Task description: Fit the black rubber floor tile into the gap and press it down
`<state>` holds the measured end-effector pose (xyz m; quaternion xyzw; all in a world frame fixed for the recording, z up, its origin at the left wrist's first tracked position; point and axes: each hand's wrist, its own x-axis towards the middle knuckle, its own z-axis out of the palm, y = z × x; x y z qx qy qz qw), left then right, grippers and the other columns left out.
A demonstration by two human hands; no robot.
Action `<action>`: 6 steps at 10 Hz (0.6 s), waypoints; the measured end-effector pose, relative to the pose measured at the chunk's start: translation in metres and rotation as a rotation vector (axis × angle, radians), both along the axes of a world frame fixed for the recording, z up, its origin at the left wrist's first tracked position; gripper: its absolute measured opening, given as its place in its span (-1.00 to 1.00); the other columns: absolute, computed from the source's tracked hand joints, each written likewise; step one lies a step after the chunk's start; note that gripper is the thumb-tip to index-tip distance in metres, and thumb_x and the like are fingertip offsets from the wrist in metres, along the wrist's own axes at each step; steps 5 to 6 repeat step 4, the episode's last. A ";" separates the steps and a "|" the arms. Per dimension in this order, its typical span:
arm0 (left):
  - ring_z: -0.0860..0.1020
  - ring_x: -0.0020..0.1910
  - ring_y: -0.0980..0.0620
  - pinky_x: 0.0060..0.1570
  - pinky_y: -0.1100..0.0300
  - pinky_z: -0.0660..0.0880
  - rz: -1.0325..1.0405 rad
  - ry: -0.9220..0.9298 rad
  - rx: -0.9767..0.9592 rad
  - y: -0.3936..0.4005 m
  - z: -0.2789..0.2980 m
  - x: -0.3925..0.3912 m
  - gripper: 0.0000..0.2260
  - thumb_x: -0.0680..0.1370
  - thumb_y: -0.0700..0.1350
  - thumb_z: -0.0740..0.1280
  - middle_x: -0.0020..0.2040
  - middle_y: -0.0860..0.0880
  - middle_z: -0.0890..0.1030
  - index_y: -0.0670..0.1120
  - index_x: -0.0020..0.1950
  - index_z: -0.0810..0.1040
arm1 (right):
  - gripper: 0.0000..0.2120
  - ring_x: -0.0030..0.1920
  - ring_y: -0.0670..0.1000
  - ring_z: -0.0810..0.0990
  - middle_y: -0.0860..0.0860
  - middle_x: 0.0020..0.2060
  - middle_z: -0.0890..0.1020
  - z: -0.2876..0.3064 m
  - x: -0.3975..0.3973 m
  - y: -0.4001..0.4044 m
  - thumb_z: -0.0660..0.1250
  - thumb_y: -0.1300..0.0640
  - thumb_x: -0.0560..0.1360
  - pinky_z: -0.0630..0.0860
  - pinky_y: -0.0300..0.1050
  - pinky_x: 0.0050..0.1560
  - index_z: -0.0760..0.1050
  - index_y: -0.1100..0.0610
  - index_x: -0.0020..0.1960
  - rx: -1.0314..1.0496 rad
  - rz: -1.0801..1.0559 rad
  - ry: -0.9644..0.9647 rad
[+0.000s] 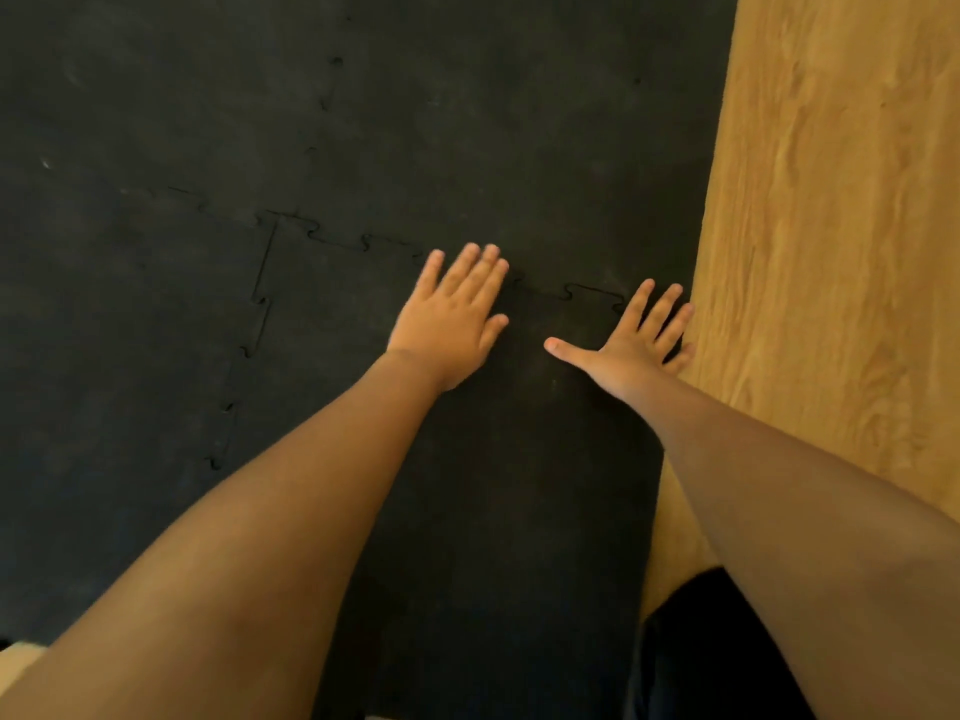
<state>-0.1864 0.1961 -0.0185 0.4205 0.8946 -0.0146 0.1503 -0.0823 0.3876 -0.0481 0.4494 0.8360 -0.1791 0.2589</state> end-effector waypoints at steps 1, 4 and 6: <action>-0.14 0.57 -0.03 0.49 -0.07 -0.23 0.157 0.034 0.036 -0.032 0.019 -0.008 -0.44 0.64 0.08 -0.06 0.61 -0.05 -0.08 -0.10 0.58 -0.10 | 0.45 0.42 0.18 -0.53 0.08 0.46 -0.53 0.004 0.000 0.000 0.11 -0.73 -0.07 -0.32 0.32 0.39 -0.68 -0.01 0.35 -0.036 0.023 0.004; -0.29 0.54 0.03 0.49 -0.06 -0.30 0.115 0.116 0.082 -0.047 0.114 -0.012 -0.41 0.62 0.17 -0.20 0.60 -0.02 -0.23 -0.08 0.57 -0.24 | 0.10 0.50 -0.10 -0.26 -0.04 0.59 -0.14 0.084 0.062 0.005 0.17 -0.53 0.29 -0.33 0.15 0.43 -0.28 -0.05 0.56 -0.114 0.086 0.397; -0.29 0.54 0.03 0.49 -0.06 -0.30 0.115 0.116 0.082 -0.047 0.114 -0.012 -0.41 0.62 0.17 -0.20 0.60 -0.02 -0.23 -0.08 0.57 -0.24 | 0.10 0.50 -0.10 -0.26 -0.04 0.59 -0.14 0.084 0.062 0.005 0.17 -0.53 0.29 -0.33 0.15 0.43 -0.28 -0.05 0.56 -0.114 0.086 0.397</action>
